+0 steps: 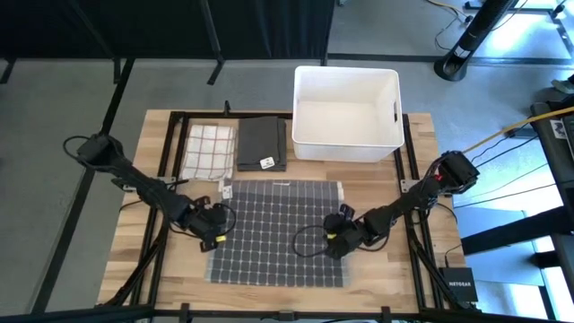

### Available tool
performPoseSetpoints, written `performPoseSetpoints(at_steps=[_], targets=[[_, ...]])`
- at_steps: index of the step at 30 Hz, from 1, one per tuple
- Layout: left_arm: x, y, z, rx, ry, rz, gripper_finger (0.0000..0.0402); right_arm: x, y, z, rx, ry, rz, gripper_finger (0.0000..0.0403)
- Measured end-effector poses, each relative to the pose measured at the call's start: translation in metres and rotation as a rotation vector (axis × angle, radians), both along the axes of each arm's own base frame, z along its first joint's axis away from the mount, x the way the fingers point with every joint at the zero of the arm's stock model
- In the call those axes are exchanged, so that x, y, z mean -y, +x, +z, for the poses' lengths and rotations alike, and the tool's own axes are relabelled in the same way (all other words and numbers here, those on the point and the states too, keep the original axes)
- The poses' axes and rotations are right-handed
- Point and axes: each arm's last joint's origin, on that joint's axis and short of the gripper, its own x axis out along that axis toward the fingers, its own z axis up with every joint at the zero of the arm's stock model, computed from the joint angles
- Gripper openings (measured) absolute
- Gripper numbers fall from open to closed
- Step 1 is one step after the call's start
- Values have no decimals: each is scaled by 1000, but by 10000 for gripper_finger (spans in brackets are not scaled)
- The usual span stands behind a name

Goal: Fold towel
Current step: Fold the grey patterned towel

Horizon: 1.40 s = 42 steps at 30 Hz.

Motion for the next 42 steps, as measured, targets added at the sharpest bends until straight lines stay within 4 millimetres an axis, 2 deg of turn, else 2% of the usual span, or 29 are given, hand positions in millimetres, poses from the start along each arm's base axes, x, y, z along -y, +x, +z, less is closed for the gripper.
performPoseSetpoints(at_steps=[6, 13, 19, 27, 33, 42], targets=[[5, 4, 16, 43, -45, -35, 127, -7, 8, 10, 25, 23, 42, 198], [11, 15, 38, 169, -66, -130, 127, -16, 24, 41, -3, -28, 133, 198], [9, 16, 31, 134, -3, -210, 143, -16, 28, 48, 34, -89, 118, 198], [6, 11, 15, -6, 77, -247, 198, -18, 32, 31, 10, -130, 106, 198], [7, 12, -1, -42, 88, -256, 202, -18, 31, 22, -52, -122, 132, 198], [6, 9, -4, -81, 90, -242, 194, -13, 18, 41, -178, -152, 240, 198]])
